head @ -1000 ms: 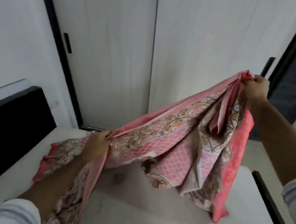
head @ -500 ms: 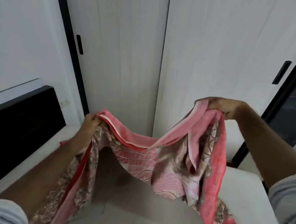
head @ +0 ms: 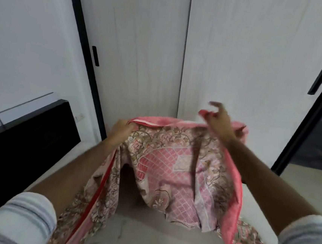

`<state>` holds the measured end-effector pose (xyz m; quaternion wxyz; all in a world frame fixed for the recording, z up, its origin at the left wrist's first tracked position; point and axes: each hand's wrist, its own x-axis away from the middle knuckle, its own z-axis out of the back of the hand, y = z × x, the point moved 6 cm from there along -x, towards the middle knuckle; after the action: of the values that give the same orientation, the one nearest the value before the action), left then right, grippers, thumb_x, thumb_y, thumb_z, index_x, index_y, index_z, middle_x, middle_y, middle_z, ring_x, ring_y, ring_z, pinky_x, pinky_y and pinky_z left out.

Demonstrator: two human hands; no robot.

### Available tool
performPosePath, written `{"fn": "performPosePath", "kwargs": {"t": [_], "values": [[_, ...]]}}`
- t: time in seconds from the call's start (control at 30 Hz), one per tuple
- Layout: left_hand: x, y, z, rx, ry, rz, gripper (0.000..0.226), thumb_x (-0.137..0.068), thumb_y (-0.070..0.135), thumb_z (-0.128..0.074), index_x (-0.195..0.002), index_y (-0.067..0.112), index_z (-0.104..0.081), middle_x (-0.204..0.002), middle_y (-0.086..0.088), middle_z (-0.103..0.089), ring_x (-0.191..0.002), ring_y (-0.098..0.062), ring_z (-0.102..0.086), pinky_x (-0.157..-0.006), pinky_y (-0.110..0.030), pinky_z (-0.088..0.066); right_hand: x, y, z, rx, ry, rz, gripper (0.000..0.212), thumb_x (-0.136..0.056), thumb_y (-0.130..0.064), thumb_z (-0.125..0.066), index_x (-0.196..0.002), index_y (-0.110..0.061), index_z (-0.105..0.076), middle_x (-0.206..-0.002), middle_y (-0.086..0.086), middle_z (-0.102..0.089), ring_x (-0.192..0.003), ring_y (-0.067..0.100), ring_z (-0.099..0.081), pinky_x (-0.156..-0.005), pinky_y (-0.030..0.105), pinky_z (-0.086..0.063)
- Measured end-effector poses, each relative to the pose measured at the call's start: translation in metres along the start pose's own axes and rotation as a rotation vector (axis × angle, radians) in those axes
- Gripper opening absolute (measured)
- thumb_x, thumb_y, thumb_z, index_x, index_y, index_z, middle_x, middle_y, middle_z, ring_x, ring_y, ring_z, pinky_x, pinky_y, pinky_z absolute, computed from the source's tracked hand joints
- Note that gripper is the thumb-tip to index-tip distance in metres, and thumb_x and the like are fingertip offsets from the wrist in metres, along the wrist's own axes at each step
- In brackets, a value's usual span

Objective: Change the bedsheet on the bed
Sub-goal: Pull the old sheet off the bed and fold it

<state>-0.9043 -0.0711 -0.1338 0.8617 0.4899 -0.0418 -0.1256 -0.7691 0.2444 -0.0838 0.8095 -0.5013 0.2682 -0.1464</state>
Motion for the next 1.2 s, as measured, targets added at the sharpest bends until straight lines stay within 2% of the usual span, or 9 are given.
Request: {"fn": "performPosePath", "kwargs": {"t": [0.17, 0.27, 0.37, 0.6, 0.73, 0.9, 1.0, 1.07, 1.2], "values": [[0.021, 0.024, -0.043, -0.156, -0.134, -0.247, 0.029, -0.099, 0.034, -0.057, -0.084, 0.015, -0.073, -0.072, 0.001, -0.066, -0.075, -0.014, -0.060, -0.064, -0.023, -0.043, 0.056, 0.001, -0.107, 0.155, -0.632, 0.142, 0.078, -0.088, -0.010, -0.073, -0.153, -0.023, -0.032, -0.098, -0.001, -0.073, -0.085, 0.015, -0.071, -0.075, 0.023, -0.054], [0.034, 0.025, -0.057, -0.206, -0.165, -0.352, 0.050, -0.088, 0.053, -0.054, -0.090, 0.008, -0.076, -0.083, -0.010, -0.074, -0.077, -0.015, -0.064, -0.073, -0.037, -0.047, 0.066, 0.000, -0.135, 0.328, -0.594, 0.229, 0.048, -0.083, -0.017, -0.077, -0.128, -0.018, -0.061, -0.103, 0.000, -0.071, -0.091, 0.012, -0.064, -0.080, 0.026, -0.050], [0.042, 0.018, -0.055, -0.327, -0.142, -0.437, 0.019, -0.092, 0.028, -0.066, -0.101, 0.012, -0.071, -0.086, -0.007, -0.073, -0.078, -0.023, -0.067, -0.071, -0.040, -0.051, 0.064, 0.005, -0.138, 0.469, -0.508, 0.218, 0.005, -0.087, -0.019, -0.066, -0.092, -0.020, -0.065, -0.087, -0.001, -0.069, -0.083, 0.018, -0.065, -0.063, 0.033, -0.050], [0.060, -0.041, -0.054, -0.538, -0.114, -0.402, 0.028, -0.087, 0.035, -0.068, -0.112, 0.027, -0.059, -0.095, 0.008, -0.068, -0.082, -0.017, -0.065, -0.072, -0.031, -0.050, 0.040, -0.030, -0.112, 0.454, -0.386, 0.327, 0.017, -0.085, -0.005, -0.059, -0.082, -0.022, -0.061, -0.077, -0.005, -0.063, -0.074, 0.016, -0.061, -0.068, 0.028, -0.045], [0.057, -0.093, -0.058, -0.486, -0.136, -0.184, 0.037, -0.097, 0.027, -0.055, -0.133, 0.026, -0.058, -0.118, -0.003, -0.069, -0.105, -0.025, -0.067, -0.098, -0.039, -0.052, 0.022, -0.049, -0.070, 0.280, -0.310, 0.328, 0.009, -0.089, -0.003, -0.062, -0.084, -0.010, -0.066, -0.078, 0.002, -0.068, -0.070, 0.013, -0.064, -0.064, 0.022, -0.050], [0.060, -0.105, -0.064, -0.228, -0.062, -0.101, 0.035, -0.107, 0.021, -0.047, -0.141, 0.018, -0.057, -0.137, -0.005, -0.060, -0.130, -0.030, -0.055, -0.121, -0.040, -0.030, 0.011, -0.065, -0.023, -0.104, -0.375, 0.250, 0.011, -0.091, 0.008, -0.058, -0.091, 0.000, -0.064, -0.079, 0.005, -0.066, -0.067, 0.009, -0.064, -0.064, 0.020, -0.053], [0.061, -0.094, -0.054, -0.072, 0.080, -0.226, 0.018, -0.105, 0.020, -0.052, -0.115, 0.021, -0.068, -0.106, -0.001, -0.072, -0.094, -0.024, -0.069, -0.090, -0.045, -0.057, 0.011, -0.072, 0.001, -0.247, -0.559, 0.157, 0.017, -0.092, 0.010, -0.052, -0.097, 0.000, -0.064, -0.084, 0.004, -0.071, -0.075, 0.013, -0.069, -0.069, 0.022, -0.056], [0.061, -0.083, -0.038, -0.158, 0.147, -0.373, 0.018, -0.103, 0.031, -0.053, -0.103, 0.023, -0.069, -0.084, -0.003, -0.073, -0.072, -0.026, -0.069, -0.066, -0.040, -0.058, 0.018, -0.073, 0.019, -0.286, -0.746, 0.049, 0.023, -0.087, 0.005, -0.053, -0.101, -0.003, -0.070, -0.091, 0.007, -0.074, -0.080, 0.017, -0.072, -0.073, 0.026, -0.058], [0.052, -0.050, 0.002, -0.373, 0.237, -0.642, 0.043, -0.094, 0.038, -0.046, -0.101, 0.005, -0.074, -0.071, -0.013, -0.072, -0.056, -0.031, -0.067, -0.058, -0.032, -0.051, 0.019, -0.075, 0.056, -0.270, -0.878, -0.036, 0.037, -0.082, 0.001, -0.056, -0.117, 0.002, -0.068, -0.099, 0.012, -0.076, -0.085, 0.021, -0.074, -0.078, 0.030, -0.061]]}}
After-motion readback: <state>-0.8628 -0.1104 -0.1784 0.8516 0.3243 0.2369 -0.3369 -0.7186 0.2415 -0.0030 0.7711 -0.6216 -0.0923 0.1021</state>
